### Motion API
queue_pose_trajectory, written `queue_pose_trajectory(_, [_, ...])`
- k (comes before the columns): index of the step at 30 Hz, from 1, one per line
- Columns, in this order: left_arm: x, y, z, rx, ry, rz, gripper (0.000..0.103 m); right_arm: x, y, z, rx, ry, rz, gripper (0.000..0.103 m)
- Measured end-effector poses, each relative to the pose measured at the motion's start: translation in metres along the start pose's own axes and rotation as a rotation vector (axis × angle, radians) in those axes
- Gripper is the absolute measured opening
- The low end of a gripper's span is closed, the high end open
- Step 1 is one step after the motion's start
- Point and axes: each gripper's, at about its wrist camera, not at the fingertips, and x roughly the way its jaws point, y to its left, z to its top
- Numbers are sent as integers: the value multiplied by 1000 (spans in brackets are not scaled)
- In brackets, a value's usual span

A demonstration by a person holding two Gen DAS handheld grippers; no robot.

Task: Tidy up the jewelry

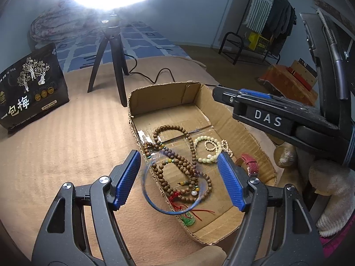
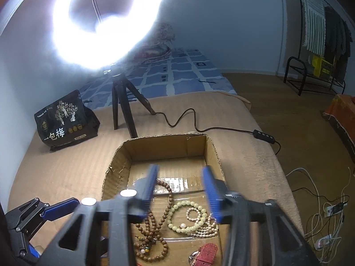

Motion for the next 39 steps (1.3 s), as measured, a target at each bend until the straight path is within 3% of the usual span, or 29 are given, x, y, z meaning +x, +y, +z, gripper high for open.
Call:
queue_pose_trajectory(2, [1,0,0,-3,7,7,74,-1,1,1,-6,0,-4,59])
queue_pose_trajectory(5, [1,2,-1,-12,16,15,75,-2,2,1,-11,-4,-12,71])
queue_pose_trajectory(11, [-3,4,-1,-11,10,22,76,-7,3,2,-12,-13,-24,86])
queue_pose_trajectory(18, [-13,2,-2,-3,3,29,76,-19,3,3,-1,-31,-49,95])
queue_pose_trajectory(39, [-85,4,-10,14,-85,78,76,-87,17,-2,-16,-95,-91,96])
